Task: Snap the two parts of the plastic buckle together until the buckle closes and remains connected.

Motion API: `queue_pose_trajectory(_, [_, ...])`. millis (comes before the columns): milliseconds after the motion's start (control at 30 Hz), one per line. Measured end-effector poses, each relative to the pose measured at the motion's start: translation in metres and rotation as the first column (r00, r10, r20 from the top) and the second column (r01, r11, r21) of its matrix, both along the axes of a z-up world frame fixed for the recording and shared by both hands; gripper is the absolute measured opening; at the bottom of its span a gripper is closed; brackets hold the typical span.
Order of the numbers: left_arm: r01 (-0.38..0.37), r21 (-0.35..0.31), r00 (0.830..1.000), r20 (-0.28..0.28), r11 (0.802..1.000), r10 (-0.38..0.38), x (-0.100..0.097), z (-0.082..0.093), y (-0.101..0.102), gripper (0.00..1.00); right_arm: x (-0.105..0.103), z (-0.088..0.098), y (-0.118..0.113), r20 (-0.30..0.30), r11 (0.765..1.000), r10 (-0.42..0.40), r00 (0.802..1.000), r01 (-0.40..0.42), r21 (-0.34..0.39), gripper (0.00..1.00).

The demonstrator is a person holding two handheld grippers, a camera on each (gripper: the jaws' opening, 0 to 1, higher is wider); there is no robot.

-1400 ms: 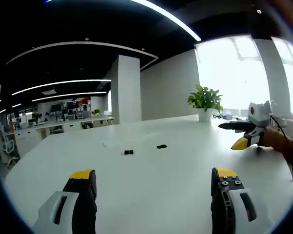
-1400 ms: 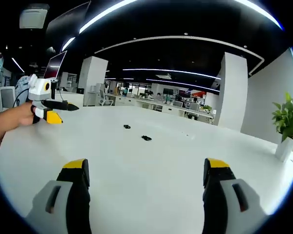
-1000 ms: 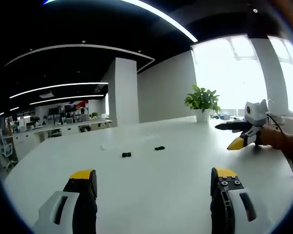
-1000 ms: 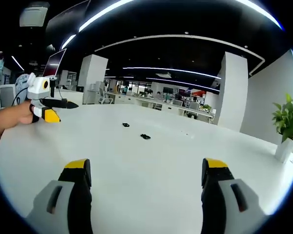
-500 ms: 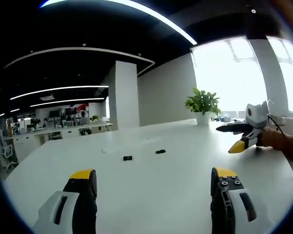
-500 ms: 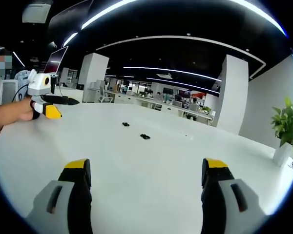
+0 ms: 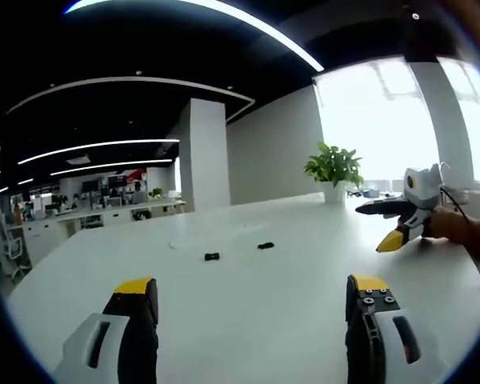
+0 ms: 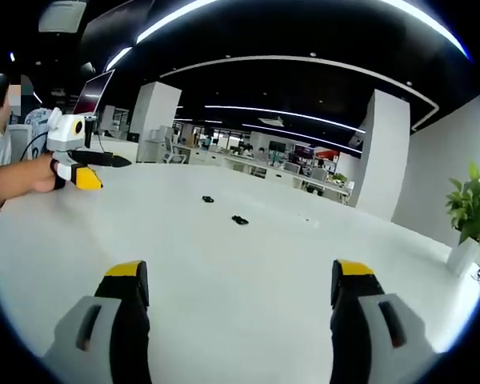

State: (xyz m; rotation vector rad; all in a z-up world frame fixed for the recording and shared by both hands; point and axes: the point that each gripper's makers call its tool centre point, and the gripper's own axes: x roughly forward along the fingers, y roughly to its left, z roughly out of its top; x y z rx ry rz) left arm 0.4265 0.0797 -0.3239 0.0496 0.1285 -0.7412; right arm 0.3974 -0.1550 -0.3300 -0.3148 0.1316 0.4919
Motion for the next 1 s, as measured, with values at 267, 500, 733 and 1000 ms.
queue_pose_trajectory(267, [-0.002, 0.005, 0.999, -0.033, 1.000, 0.002, -0.002, -0.003, 0.000, 0.99, -0.001, 0.008, -0.003, -0.011, 0.995, 0.009, 1.000, -0.008, 0.100, 0.98])
queue_pose_trajectory(500, [0.024, 0.083, 1.000, -0.008, 0.996, -0.023, -0.007, -0.007, -0.011, 0.99, 0.001, 0.010, -0.002, -0.008, 0.994, 0.016, 1.000, -0.015, 0.105, 0.98])
queue_pose_trajectory(733, [0.012, 0.066, 1.000, 0.010, 0.998, -0.013, -0.009, 0.003, -0.007, 0.99, 0.000, 0.008, -0.001, -0.001, 0.997, 0.020, 1.000, -0.019, 0.072, 0.98])
queue_pose_trajectory(1000, [0.000, 0.059, 1.000, 0.008, 0.998, -0.001, -0.005, 0.002, -0.003, 0.99, 0.003, 0.005, -0.002, -0.005, 0.998, 0.016, 1.000, -0.016, 0.055, 0.97])
